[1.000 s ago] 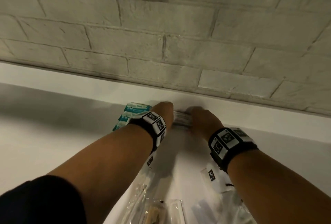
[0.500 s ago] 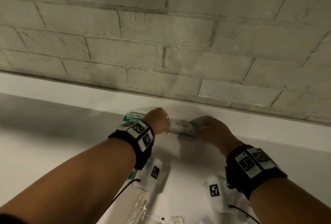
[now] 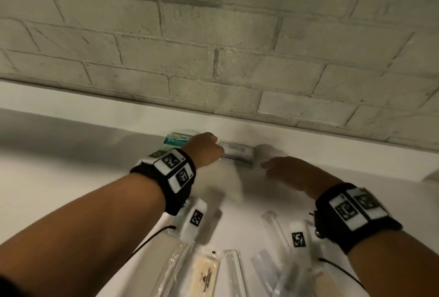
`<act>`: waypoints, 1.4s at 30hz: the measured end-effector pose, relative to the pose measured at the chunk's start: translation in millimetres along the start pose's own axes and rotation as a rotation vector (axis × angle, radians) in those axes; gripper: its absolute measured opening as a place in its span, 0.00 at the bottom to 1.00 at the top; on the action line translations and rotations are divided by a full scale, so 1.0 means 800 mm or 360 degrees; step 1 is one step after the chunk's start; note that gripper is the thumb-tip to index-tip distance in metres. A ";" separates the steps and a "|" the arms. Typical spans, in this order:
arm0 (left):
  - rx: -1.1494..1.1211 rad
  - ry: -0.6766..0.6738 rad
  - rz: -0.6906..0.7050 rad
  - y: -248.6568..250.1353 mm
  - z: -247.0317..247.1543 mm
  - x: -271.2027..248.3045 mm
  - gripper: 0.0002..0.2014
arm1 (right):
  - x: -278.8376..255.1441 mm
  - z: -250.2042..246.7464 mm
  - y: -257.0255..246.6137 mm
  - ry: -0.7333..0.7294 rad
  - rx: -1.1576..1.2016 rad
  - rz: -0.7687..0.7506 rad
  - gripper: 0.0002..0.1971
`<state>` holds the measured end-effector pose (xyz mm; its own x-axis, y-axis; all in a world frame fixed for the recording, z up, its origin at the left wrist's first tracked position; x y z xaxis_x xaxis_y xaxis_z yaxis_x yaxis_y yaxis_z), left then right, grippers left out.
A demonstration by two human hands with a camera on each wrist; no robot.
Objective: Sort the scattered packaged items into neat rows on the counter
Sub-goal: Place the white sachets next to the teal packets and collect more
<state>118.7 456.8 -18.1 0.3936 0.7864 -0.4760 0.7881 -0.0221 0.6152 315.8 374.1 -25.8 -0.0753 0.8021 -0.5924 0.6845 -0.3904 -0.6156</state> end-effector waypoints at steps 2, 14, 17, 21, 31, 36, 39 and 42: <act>0.0175 -0.0133 0.0078 0.010 0.014 -0.042 0.20 | -0.029 0.011 0.007 -0.0238 -0.0531 0.0075 0.24; 0.1124 -0.0441 -0.0060 -0.060 0.134 -0.218 0.24 | -0.164 0.123 0.075 -0.0162 -0.0829 -0.0053 0.29; 0.1140 -0.0234 0.0030 -0.061 0.140 -0.239 0.21 | -0.184 0.121 0.077 -0.0040 -0.0645 -0.0126 0.23; 0.1065 -0.0126 0.0080 -0.053 0.156 -0.259 0.19 | -0.213 0.121 0.075 0.0061 -0.0730 -0.0236 0.18; 0.1361 -0.0044 0.0266 -0.037 0.196 -0.287 0.15 | -0.251 0.138 0.116 0.0270 -0.1540 0.0137 0.16; 0.1216 -0.0210 0.0676 -0.003 0.232 -0.277 0.19 | -0.249 0.190 0.085 0.0129 -0.1284 -0.0178 0.13; 0.1366 -0.0311 0.0457 -0.017 0.245 -0.272 0.18 | -0.244 0.190 0.099 0.0100 -0.1321 0.0065 0.17; 0.1445 -0.0222 0.0410 -0.024 0.240 -0.276 0.15 | -0.243 0.174 0.110 0.0123 -0.1332 0.0193 0.20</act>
<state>107.6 165.1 -45.6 0.6131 0.6112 -0.5006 0.7126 -0.7013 0.0165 289.4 120.8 -37.1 0.0620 0.8170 -0.5734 0.9978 -0.0369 0.0554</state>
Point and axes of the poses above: each hand's wrist, its own x-axis towards the middle knuckle, its own z-axis out of the palm, y = z × x, the point moved 5 cm from there along x, towards the middle knuckle, and after that the axes turned 15 degrees about -y, right-handed, at the moved point
